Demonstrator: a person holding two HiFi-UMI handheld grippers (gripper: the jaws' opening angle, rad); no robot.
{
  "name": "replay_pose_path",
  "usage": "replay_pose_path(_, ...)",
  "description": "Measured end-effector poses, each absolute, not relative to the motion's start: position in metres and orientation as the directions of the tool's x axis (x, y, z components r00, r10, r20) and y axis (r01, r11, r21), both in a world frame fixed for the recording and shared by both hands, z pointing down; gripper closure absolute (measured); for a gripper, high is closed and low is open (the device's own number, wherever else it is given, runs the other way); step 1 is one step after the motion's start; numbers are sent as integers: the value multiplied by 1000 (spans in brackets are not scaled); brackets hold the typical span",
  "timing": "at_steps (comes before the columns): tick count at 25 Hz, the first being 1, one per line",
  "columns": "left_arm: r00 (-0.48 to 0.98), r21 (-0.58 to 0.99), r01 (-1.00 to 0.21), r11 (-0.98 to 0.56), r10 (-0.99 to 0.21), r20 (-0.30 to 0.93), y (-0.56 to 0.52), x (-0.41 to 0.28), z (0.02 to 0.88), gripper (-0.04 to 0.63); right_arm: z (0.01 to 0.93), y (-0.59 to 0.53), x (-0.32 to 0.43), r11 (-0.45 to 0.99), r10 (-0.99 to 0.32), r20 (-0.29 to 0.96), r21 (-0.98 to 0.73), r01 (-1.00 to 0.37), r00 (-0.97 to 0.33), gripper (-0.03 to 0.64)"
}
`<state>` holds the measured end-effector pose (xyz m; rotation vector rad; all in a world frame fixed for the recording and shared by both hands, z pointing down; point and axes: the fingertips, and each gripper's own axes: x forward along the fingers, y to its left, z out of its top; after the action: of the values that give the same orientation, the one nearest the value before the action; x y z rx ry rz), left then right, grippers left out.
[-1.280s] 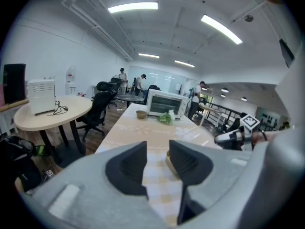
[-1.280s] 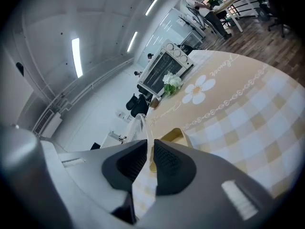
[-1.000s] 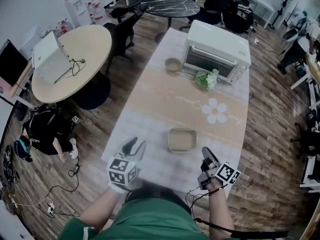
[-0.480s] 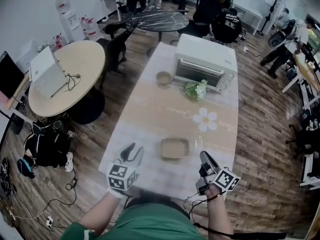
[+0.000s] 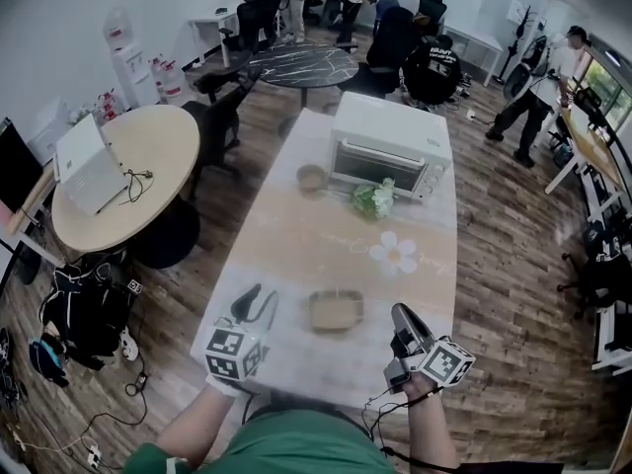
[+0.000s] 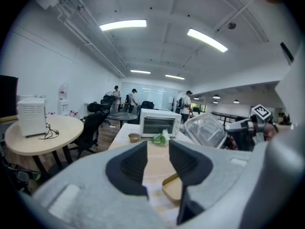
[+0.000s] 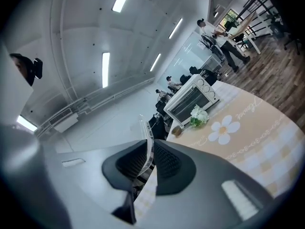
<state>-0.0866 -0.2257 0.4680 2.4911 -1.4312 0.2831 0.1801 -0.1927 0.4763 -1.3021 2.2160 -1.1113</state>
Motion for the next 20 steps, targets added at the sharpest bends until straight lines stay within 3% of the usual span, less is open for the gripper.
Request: replay_pose_path(20,511,133,-860,-493,-835,204,-237,-86,426,465,378,-189,191,435,-855,-139,-716,-546,-499,574)
